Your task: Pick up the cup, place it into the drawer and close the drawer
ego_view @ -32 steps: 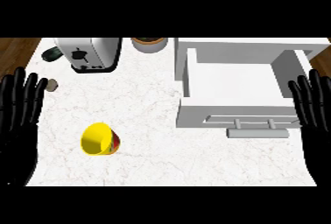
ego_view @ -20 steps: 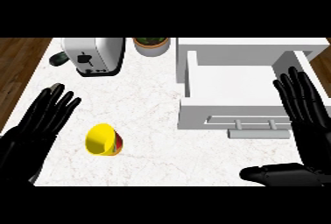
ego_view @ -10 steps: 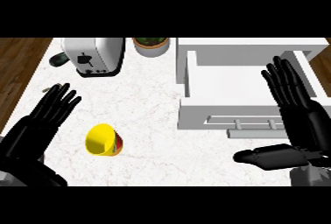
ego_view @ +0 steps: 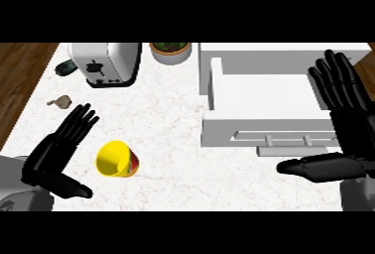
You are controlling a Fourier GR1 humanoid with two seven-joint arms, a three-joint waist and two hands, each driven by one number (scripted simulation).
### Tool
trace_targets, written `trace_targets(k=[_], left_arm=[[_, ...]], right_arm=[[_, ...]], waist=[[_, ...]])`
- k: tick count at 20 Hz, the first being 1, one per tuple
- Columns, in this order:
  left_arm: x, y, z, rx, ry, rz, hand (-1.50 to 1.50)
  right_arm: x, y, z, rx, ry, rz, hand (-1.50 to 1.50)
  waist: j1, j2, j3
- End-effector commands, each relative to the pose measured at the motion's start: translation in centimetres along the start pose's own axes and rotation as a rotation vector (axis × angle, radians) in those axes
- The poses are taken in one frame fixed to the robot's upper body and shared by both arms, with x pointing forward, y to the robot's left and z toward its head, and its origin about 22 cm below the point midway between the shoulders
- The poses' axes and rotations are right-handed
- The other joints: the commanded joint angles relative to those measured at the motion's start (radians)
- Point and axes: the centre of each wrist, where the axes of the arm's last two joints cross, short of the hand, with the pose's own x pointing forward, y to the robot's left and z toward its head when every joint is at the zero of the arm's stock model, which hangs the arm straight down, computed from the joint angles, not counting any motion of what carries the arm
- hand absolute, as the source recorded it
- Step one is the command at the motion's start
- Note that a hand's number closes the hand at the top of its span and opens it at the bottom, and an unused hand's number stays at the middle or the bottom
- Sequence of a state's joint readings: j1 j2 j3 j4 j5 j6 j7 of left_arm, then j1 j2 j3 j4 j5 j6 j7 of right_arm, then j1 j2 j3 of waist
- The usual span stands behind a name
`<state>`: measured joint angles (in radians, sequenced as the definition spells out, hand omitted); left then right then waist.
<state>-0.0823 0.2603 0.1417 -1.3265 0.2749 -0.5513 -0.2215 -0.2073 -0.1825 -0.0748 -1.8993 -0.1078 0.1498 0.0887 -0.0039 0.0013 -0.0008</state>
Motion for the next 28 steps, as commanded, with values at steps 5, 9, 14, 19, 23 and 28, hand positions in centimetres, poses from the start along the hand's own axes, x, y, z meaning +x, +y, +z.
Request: trace_targets(k=[5, 9, 14, 19, 23, 28], left_arm=[[-6.5, 1.4, 1.5, 0.023, 0.061, -0.024, -1.50], [-8.3, 3.1, 0.9, 0.056, 0.077, -0.020, -1.50], [-10.5, 2.8, 2.0, 0.054, 0.067, -0.047, -1.50], [-12.1, 1.9, 2.1, 0.073, 0.055, -0.054, -1.50], [-12.2, 1.8, 1.2, 0.071, 0.032, -0.026, -1.50], [-12.7, 1.7, 1.8, 0.074, 0.012, -0.038, -1.50]], right_arm=[[-0.1, 1.1, -0.8, 0.006, -0.007, 0.009, -1.50], [0.3, 0.5, -2.7, 0.000, 0.009, -0.007, -1.50], [1.1, -1.4, -0.4, 0.036, 0.006, 0.016, -1.50], [1.6, -0.7, -1.4, -0.004, -0.012, -0.002, -1.50], [0.4, 1.1, -1.4, 0.009, -0.023, -0.021, -1.50], [0.5, -0.5, -1.2, 0.024, 0.000, -0.002, -1.50]], waist=[[0.000, 0.000, 0.000], [-0.006, 0.003, -0.001], [-0.012, 0.002, -0.001], [-0.013, 0.004, -0.002], [-0.019, 0.007, -0.003], [-0.025, 0.010, -0.004]])
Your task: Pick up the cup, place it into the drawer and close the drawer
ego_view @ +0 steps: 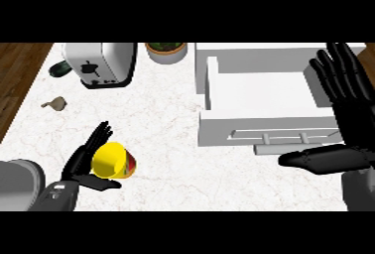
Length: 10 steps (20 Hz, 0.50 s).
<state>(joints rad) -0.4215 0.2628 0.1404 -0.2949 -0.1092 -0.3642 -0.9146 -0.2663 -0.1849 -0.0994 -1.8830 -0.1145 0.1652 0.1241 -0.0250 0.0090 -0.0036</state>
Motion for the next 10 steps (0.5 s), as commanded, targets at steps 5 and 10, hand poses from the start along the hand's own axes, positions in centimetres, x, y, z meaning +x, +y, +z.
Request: trace_targets(k=[5, 10], left_arm=[[-0.2, -0.9, -0.9, -0.073, -0.102, 0.066, -1.50], [-0.8, -2.8, -1.5, -0.106, -0.124, 0.107, -1.50]], right_arm=[[1.1, -0.1, -0.4, 0.011, -0.019, 0.000, -1.50], [-0.6, 0.0, 0.1, 0.006, 0.015, 0.005, -1.50]], waist=[[-0.006, 0.001, -0.001], [-0.001, 0.002, 0.000]])
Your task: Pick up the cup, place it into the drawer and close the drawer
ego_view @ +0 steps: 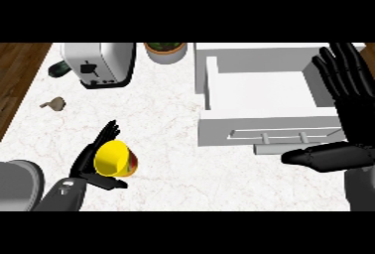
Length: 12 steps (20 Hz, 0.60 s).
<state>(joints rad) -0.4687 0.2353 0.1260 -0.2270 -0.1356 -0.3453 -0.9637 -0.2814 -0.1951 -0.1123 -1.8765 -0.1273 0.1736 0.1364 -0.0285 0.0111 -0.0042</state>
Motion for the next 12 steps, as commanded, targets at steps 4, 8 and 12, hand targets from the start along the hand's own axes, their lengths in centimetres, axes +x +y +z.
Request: trace_targets(k=[4, 8, 12], left_arm=[[-0.2, -0.5, -0.2, -0.103, -0.096, 0.149, -1.50], [0.0, -2.3, -1.9, -0.189, -0.118, 0.264, 1.50], [0.2, -3.4, -2.6, -0.101, -0.292, 0.100, 1.50]], right_arm=[[1.1, -0.9, 0.9, 0.016, 0.007, 0.008, -1.50], [0.0, -0.1, -0.1, 0.007, 0.008, -0.001, -1.50], [-0.2, -1.3, -0.2, -0.001, 0.019, 0.035, -1.50]], waist=[[-0.013, 0.000, -0.001], [-0.001, 0.001, -0.001], [0.003, 0.002, 0.000]])
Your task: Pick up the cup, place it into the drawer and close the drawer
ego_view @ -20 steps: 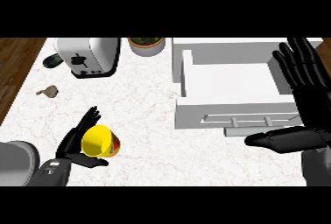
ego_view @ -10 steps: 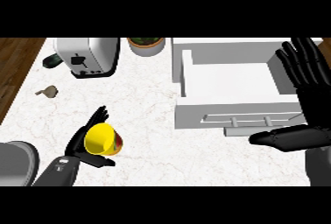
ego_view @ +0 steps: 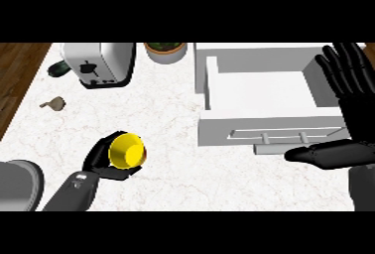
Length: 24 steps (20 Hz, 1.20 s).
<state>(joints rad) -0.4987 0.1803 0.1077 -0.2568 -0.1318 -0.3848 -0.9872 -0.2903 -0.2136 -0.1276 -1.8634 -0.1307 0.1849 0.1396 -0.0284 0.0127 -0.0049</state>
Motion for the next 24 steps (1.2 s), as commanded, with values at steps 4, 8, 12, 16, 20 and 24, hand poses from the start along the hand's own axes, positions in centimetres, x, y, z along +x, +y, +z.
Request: trace_targets(k=[4, 8, 12, 16, 20, 24], left_arm=[[0.6, -0.6, -1.5, 0.084, -0.291, -0.148, 1.50], [0.0, -1.9, -1.5, 0.139, -0.380, 0.028, 1.50], [1.7, -0.6, -3.3, 0.446, -0.409, -0.040, 1.50], [2.7, 0.1, -4.2, 0.433, -0.476, 0.004, 1.50], [5.7, -0.5, -8.1, 0.312, -0.481, -0.033, 1.50], [10.4, -3.2, -13.7, 0.255, -0.518, -0.020, 1.50]], right_arm=[[0.5, -0.2, -0.9, 0.008, -0.019, 0.006, -1.50], [-0.5, -1.3, -0.2, -0.016, -0.014, -0.001, -1.50], [0.3, -1.5, 0.1, -0.019, -0.011, -0.014, -1.50], [-0.7, -1.1, -0.1, -0.031, -0.006, -0.004, -1.50], [-0.4, -0.7, 1.4, -0.023, 0.023, 0.018, -1.50], [0.3, -1.8, -0.2, -0.013, 0.021, 0.011, -1.50]], waist=[[0.002, 0.001, 0.000], [0.012, -0.002, 0.002], [0.012, -0.005, 0.002], [0.018, -0.007, 0.004], [0.021, -0.014, 0.005], [0.032, -0.018, 0.006]])
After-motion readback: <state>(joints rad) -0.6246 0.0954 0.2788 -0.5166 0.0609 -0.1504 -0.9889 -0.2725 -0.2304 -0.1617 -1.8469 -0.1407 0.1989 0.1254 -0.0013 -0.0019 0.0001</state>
